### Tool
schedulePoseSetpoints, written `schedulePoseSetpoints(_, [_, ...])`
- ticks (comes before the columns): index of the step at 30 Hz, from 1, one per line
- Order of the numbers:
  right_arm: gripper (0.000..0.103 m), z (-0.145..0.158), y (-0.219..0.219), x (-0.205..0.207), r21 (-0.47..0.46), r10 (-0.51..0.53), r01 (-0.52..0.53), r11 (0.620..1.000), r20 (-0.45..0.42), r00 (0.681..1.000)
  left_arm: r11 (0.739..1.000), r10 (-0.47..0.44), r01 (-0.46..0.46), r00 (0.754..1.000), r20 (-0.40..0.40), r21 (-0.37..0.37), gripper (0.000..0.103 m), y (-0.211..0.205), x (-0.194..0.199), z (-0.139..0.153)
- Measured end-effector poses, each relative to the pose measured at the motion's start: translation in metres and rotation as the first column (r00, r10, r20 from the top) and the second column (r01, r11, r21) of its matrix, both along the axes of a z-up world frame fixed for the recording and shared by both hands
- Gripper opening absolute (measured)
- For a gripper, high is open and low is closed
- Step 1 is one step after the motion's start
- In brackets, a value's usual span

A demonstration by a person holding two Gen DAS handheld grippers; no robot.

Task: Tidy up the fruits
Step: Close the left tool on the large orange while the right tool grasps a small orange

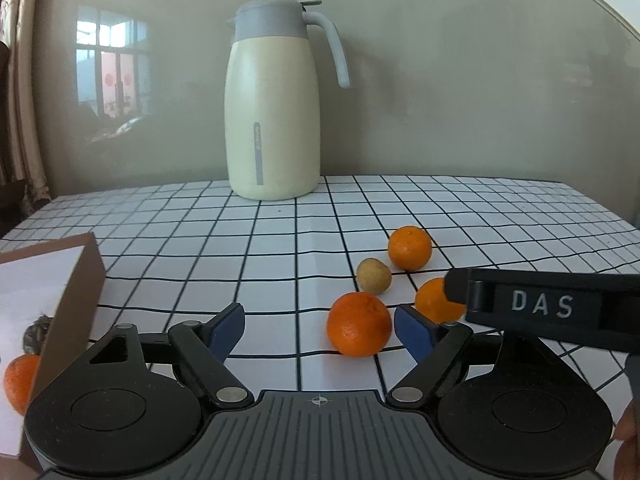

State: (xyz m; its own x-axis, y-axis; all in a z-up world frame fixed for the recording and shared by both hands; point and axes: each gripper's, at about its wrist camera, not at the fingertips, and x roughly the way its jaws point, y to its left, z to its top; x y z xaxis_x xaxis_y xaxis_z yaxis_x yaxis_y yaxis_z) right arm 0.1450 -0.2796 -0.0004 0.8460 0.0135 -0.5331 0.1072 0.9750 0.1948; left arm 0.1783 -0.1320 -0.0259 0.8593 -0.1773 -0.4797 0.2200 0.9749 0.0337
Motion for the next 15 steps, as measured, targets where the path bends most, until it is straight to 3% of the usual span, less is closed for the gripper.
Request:
schedulePoseSetpoints(6, [0.055, -0.003, 0.002, 0.006, 0.003, 0.012, -0.012, 1.0, -0.021, 1.0, 0.999, -0.034, 0.033, 0.999, -0.037, -0.02, 0.058, -0.008, 0.008, -0.002])
schedulePoseSetpoints(10, [0.052, -0.006, 0.004, 0.01, 0.01, 0.024, -0.023, 1.0, -0.036, 0.999, 0.997, -0.069, 0.068, 0.996, -0.05, -0.023, 0.038, -0.01, 0.007, -0.002])
schedulePoseSetpoints(15, [0.049, -0.01, 0.008, 0.014, 0.023, 0.032, -0.031, 0.999, -0.051, 0.998, 0.999, -0.041, 0.041, 0.998, -0.045, -0.004, 0.037, 0.003, 0.005, -0.001])
